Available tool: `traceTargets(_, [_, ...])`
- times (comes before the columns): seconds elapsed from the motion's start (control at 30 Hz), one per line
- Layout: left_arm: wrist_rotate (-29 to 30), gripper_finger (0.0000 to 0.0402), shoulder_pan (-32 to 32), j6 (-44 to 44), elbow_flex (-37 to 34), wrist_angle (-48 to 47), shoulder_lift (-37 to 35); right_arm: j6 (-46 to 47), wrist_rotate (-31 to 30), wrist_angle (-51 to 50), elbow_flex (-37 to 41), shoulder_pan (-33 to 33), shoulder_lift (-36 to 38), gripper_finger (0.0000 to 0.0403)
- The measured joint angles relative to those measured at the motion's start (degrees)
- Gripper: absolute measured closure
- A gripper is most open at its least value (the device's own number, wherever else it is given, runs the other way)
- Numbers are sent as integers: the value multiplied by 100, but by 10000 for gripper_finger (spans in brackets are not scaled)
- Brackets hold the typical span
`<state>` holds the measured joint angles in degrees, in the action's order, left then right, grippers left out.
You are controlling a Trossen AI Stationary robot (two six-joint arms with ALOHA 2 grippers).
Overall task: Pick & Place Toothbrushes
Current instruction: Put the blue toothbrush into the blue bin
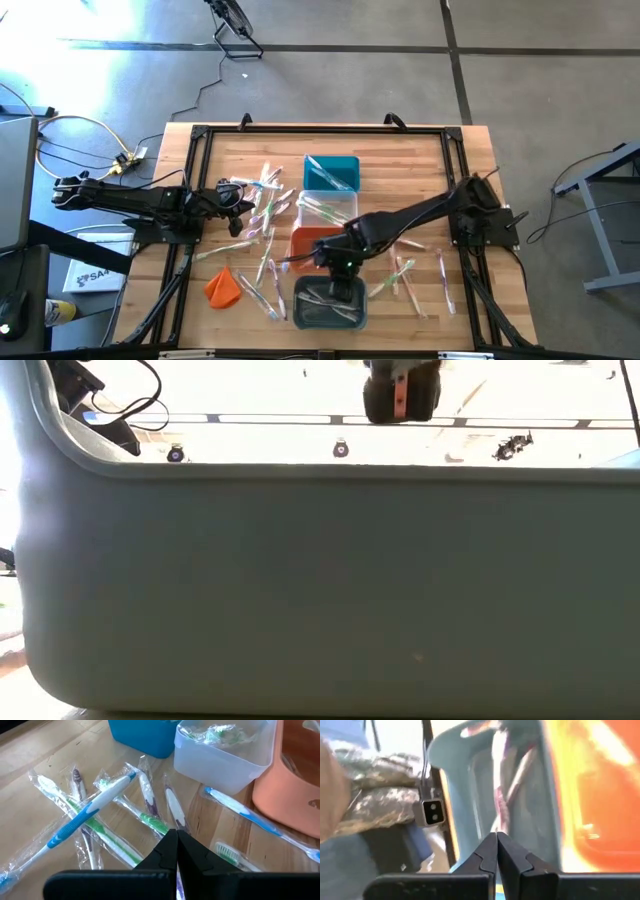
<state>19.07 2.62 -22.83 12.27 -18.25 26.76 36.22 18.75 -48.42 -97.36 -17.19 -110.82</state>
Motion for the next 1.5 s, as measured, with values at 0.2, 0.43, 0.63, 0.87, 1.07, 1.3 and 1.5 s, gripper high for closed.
traceTargets(0.2, [-1,401,0,0,0,5,-2,376,-967,-802,4,-50,722,400])
traceTargets(0.43, [0,401,-1,1,0,6,0,472,-1866,-1377,2,-306,1400,400])
traceTargets(0.63, [0,401,1,1,0,6,-2,929,-1974,-2002,-2,-469,1618,399])
traceTargets(0.87, [0,401,1,2,0,6,0,1667,-1750,-3385,1,-806,1641,399])
traceTargets(1.07, [0,401,-1,2,0,6,-1,2181,-2279,-3657,2,-1285,1641,399])
traceTargets(1.3, [0,401,-1,2,0,6,0,2695,-2981,-3588,2,-1784,1638,399])
traceTargets(1.5, [0,401,0,2,0,6,-1,2914,-3057,-3521,2,-2008,1635,399])
